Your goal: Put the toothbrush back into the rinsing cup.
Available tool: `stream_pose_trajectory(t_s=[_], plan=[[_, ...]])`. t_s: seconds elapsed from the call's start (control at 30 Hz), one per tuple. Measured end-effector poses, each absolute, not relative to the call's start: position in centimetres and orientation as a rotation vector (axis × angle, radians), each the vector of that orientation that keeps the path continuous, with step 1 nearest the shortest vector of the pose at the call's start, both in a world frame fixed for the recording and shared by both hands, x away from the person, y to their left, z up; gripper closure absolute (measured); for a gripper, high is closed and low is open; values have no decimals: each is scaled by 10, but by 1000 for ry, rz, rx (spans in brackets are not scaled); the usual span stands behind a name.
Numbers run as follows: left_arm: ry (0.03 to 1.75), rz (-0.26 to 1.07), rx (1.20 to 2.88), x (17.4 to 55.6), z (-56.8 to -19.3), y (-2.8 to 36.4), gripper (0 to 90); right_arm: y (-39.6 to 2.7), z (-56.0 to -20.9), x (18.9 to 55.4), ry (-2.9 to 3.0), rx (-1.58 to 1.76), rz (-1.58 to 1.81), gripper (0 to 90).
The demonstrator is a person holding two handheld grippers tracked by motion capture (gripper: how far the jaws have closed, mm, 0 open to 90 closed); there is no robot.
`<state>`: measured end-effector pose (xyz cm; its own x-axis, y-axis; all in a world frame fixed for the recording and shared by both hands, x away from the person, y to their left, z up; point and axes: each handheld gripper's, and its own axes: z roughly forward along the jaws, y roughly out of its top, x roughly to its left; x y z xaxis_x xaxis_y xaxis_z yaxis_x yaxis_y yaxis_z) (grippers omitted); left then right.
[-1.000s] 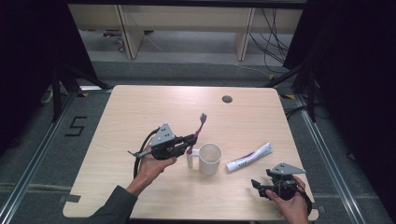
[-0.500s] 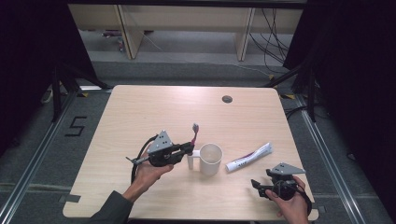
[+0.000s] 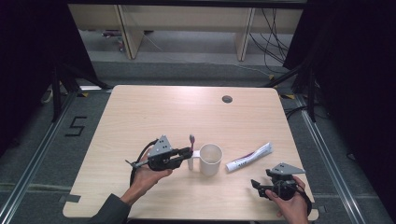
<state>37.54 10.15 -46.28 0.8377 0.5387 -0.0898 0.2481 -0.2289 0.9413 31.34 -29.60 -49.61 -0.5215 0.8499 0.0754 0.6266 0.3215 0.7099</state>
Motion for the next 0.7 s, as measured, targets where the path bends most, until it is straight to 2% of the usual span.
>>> stream_pose_trajectory(t_s=[0.3,0.47,0.7], plan=[[669,301,1792,369,-458,110,430,-297,-496,314,2265,1302,1022,255],[674,313,1798,359,-455,120,344,-298,-495,313,2267,1299,1014,255],[706,314,1838,337,-461,136,288,-298,-494,314,2263,1266,1034,257]])
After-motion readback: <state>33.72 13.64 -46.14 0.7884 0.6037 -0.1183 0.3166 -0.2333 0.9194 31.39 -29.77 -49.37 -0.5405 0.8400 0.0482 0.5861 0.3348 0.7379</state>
